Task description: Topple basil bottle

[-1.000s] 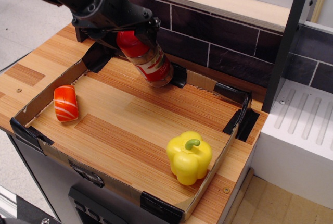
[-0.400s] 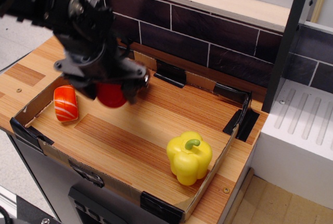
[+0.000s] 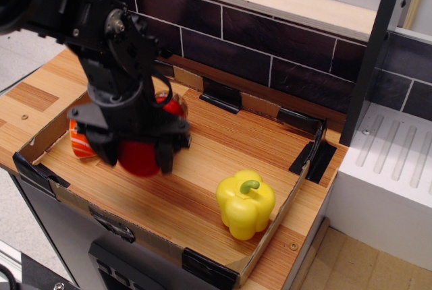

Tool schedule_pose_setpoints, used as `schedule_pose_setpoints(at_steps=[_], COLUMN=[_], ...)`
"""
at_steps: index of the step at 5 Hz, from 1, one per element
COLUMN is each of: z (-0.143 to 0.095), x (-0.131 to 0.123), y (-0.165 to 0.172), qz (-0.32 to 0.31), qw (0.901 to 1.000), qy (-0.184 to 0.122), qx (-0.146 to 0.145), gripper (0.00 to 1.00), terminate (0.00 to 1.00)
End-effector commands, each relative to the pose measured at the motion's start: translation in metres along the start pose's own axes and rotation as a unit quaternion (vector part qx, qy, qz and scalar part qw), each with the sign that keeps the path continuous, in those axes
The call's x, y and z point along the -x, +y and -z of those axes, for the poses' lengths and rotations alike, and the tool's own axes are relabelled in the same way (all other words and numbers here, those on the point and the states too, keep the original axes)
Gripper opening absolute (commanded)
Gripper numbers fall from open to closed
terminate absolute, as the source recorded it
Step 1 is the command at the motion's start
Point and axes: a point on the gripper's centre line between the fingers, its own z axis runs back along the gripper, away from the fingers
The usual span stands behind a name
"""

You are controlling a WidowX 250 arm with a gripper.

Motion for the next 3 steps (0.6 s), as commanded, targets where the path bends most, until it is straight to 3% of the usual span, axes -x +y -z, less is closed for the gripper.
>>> schedule_pose_setpoints(at_steps=[1,2,3], z=[0.008,0.001,-0.02], x=[-0.01,-0.015,-0.025], y=[0.0,0.001,0.004], qz=[-0.045,-0.067,-0.1], qw=[0.9967,0.9941,0.9902], qy=[0.05,0.049,0.029], qx=[0.045,0.07,0.093], gripper=[1.0,1.0,1.0], terminate=[0.0,0.0,0.0])
